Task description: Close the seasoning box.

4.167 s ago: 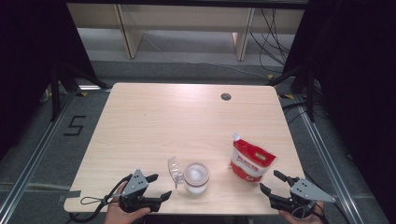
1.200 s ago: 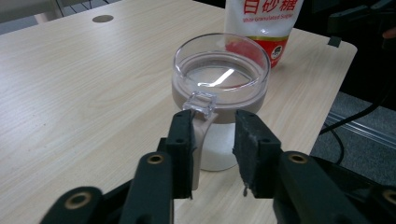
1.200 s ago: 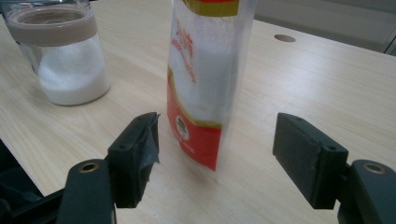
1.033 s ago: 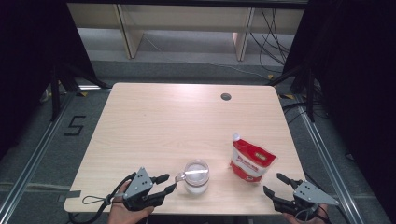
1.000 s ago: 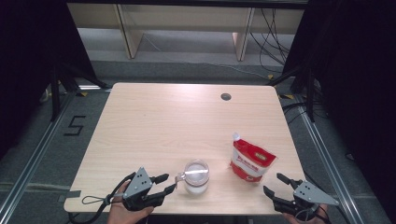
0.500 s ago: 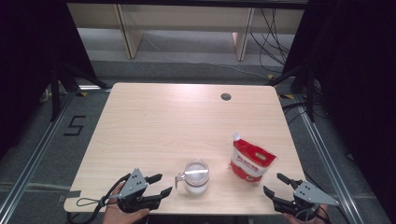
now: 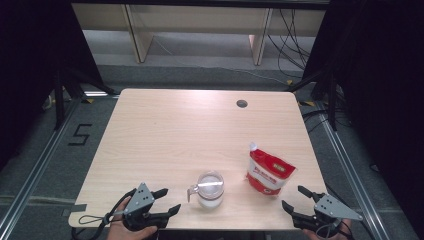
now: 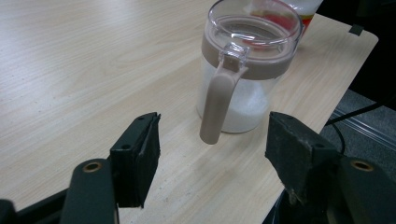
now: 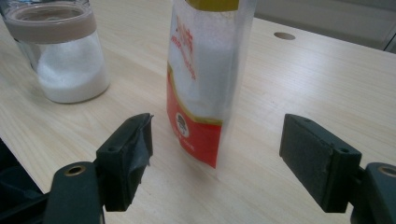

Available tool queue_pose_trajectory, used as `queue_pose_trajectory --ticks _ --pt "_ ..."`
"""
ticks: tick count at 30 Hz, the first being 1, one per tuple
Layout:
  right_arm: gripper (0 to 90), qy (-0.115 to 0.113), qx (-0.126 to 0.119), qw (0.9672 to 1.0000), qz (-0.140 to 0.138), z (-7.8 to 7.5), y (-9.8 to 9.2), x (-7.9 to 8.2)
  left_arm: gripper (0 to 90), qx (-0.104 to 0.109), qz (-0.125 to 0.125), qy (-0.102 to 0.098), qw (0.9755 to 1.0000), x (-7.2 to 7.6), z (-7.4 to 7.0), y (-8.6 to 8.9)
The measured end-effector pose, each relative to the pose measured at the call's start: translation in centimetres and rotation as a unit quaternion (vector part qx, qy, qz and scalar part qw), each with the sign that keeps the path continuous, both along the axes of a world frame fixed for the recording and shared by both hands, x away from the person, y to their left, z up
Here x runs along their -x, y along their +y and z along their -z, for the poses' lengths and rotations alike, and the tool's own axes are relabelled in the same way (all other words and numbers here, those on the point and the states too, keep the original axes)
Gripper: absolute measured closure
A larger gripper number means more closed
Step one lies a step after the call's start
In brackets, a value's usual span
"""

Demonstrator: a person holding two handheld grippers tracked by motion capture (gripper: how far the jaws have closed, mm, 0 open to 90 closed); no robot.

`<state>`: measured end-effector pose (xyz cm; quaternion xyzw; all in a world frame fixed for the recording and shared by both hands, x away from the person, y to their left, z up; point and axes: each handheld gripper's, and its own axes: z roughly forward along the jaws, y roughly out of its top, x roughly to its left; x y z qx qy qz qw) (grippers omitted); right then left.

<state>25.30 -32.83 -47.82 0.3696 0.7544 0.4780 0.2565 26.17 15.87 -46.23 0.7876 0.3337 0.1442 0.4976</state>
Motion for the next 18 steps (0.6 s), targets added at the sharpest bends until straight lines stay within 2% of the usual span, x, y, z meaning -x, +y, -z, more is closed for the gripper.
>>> queue_pose_trajectory --ticks 1,2,4,5,6,8,9,10,12,13,14,16,18 --pt "25.9 0.008 -0.002 1.0000 0.005 0.00 0.06 0.15 33.1 -0.007 0.001 0.000 1.0000 0.04 -0.12 0.16" --pt "25.7 0.000 0.002 1.0000 -0.001 0.03 -0.03 0.01 32.5 -0.001 0.001 0.005 1.0000 0.05 -0.08 0.23" --pt "25.1 -0.001 0.001 1.0000 -0.001 0.05 0.00 0.01 31.3 -0.001 -0.004 0.005 1.0000 0.01 -0.01 0.50" --pt "25.1 0.013 -0.007 0.9999 0.005 0.05 0.15 0.23 31.0 -0.001 -0.005 0.007 1.0000 0.02 0.01 0.60" --pt "25.1 0.000 0.002 1.0000 -0.002 0.07 0.01 0.01 30.8 -0.002 -0.004 0.008 1.0000 0.01 0.07 0.72" --pt "25.1 0.002 0.004 1.0000 -0.002 0.07 -0.04 0.02 30.5 -0.011 -0.001 0.002 0.9999 -0.02 0.14 0.91" --pt "25.1 -0.006 0.009 0.9999 -0.003 0.08 -0.12 -0.07 30.2 -0.012 0.000 0.002 0.9999 -0.01 0.19 0.94" --pt "25.1 0.016 -0.004 0.9999 0.005 0.08 0.09 0.25 30.1 -0.010 0.003 0.002 0.9999 -0.01 0.27 0.95" --pt "25.1 0.011 0.001 0.9999 0.001 0.11 0.00 0.19 29.8 -0.008 0.001 0.004 1.0000 0.08 0.43 0.87" --pt "25.1 0.008 0.002 1.0000 0.000 0.12 -0.01 0.15 29.5 -0.001 -0.004 0.011 0.9999 0.17 0.55 0.74" --pt "25.1 0.012 0.001 0.9999 0.000 0.12 0.02 0.20 28.9 -0.008 -0.004 0.012 0.9999 0.19 0.54 0.77" --pt "24.9 0.020 -0.002 0.9998 0.002 0.09 0.05 0.30 28.0 -0.012 0.002 0.001 0.9999 0.10 0.57 0.74" --pt "24.9 0.015 -0.005 0.9999 0.001 0.13 0.03 0.17 27.1 -0.011 0.003 0.001 0.9999 0.09 0.59 0.73"
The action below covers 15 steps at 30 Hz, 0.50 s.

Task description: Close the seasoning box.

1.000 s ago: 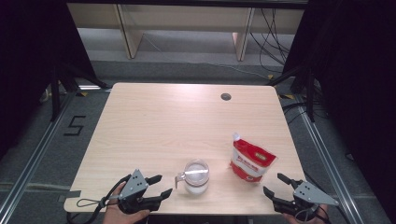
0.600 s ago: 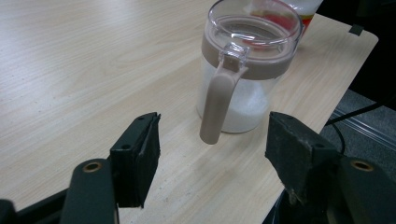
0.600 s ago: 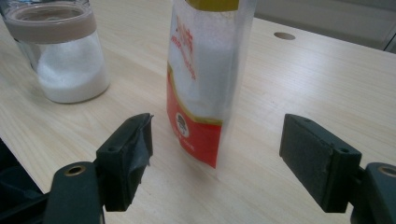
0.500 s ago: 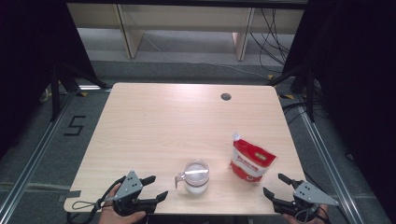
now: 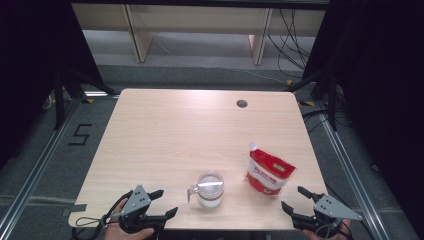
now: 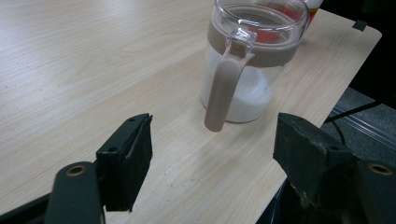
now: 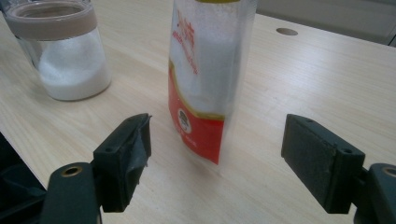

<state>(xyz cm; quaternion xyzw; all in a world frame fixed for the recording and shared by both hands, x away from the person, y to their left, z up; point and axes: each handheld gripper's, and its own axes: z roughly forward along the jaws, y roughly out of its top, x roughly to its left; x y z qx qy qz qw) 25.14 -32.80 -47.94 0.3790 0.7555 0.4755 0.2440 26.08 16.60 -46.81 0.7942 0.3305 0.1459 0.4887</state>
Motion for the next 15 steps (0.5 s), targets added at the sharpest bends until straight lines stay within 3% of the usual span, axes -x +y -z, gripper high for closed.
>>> queue_pose_trajectory --ticks 1,2,3,5,6,7,10,11,12,15 --pt "24.8 -0.002 0.004 1.0000 -0.002 0.02 -0.03 -0.04 26.9 0.006 -0.003 0.000 1.0000 0.01 0.03 -0.06" --pt "24.8 -0.016 0.007 0.9998 -0.007 0.13 -0.07 -0.26 26.0 -0.007 -0.002 -0.002 1.0000 -0.03 -0.08 0.11" --pt "24.8 -0.016 0.007 0.9998 -0.007 0.13 -0.07 -0.26 26.0 -0.002 -0.011 0.007 0.9999 0.09 -0.07 0.04" --pt "24.8 -0.014 0.007 0.9999 -0.006 0.16 -0.08 -0.24 25.6 -0.002 -0.011 0.007 0.9999 0.08 -0.06 0.05" --pt "24.8 0.003 -0.001 1.0000 -0.001 0.16 0.08 0.01 25.1 -0.001 -0.011 0.009 0.9999 0.09 -0.06 0.03" --pt "24.8 0.005 -0.002 1.0000 0.000 0.16 0.09 0.03 24.4 -0.002 -0.003 0.004 1.0000 -0.05 -0.06 0.10" --pt "24.8 -0.007 0.009 0.9999 -0.005 0.16 -0.13 -0.20 24.1 -0.006 -0.006 0.003 1.0000 -0.02 -0.11 0.13" --pt "24.8 0.006 0.001 1.0000 0.003 0.13 0.02 0.05 24.1 -0.005 -0.005 0.003 1.0000 -0.03 -0.11 0.14" --pt "24.8 -0.003 0.007 1.0000 -0.003 0.14 -0.11 -0.15 24.1 -0.005 -0.006 0.004 1.0000 -0.03 -0.10 0.13" --pt "24.8 0.007 0.002 1.0000 0.003 0.15 0.02 0.03 24.1 -0.003 -0.003 0.004 1.0000 -0.05 -0.05 0.11"
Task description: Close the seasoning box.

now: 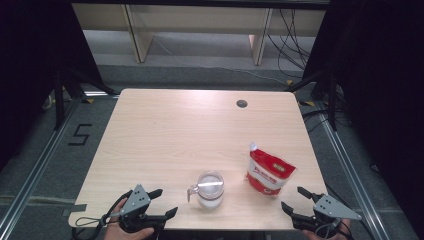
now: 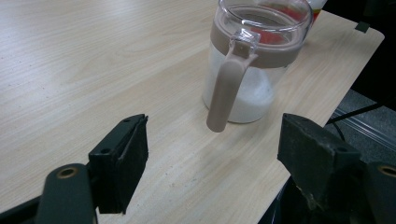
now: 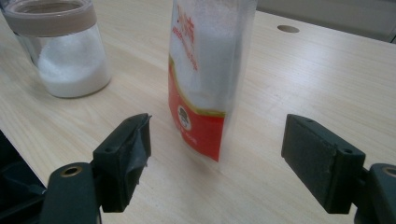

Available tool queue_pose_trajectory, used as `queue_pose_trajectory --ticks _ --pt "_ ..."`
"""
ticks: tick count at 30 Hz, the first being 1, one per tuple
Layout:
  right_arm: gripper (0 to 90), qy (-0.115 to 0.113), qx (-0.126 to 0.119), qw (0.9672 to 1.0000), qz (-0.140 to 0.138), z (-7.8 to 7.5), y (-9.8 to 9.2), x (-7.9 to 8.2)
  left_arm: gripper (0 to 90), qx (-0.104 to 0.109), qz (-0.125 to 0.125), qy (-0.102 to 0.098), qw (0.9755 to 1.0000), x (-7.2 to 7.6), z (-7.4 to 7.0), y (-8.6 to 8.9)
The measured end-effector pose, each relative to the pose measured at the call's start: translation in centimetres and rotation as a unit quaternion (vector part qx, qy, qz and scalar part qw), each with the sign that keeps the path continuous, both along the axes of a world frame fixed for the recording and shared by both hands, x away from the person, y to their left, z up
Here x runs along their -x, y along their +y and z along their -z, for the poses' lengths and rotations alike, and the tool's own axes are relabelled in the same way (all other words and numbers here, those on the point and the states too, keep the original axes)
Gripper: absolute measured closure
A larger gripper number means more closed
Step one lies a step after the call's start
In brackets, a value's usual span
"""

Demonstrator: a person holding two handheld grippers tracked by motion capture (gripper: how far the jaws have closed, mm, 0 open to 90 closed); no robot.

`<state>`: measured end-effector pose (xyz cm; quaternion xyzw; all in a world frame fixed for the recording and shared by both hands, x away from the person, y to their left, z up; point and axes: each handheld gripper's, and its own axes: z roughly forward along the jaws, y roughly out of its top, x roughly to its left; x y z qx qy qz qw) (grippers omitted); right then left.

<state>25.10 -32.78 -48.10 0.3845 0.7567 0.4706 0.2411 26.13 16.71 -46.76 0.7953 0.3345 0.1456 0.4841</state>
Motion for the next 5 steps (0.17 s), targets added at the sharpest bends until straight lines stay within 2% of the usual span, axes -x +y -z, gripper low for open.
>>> queue_pose_trajectory --ticks 2,3,4,5 --pt "24.7 0.002 -0.003 1.0000 0.000 -0.02 0.03 0.00 24.1 -0.001 0.001 0.000 1.0000 -0.02 0.03 -0.02" --pt "24.6 0.005 -0.004 1.0000 0.001 -0.01 0.06 0.05 23.9 0.006 -0.007 0.008 0.9999 0.09 0.10 -0.15" --pt "24.2 0.003 -0.003 1.0000 -0.001 0.05 0.03 -0.03 23.5 0.009 -0.008 0.008 0.9999 0.10 0.14 -0.21" --pt "23.6 -0.009 0.008 0.9999 -0.006 0.14 -0.18 -0.31 23.1 -0.002 -0.008 0.007 0.9999 0.08 0.09 -0.10"
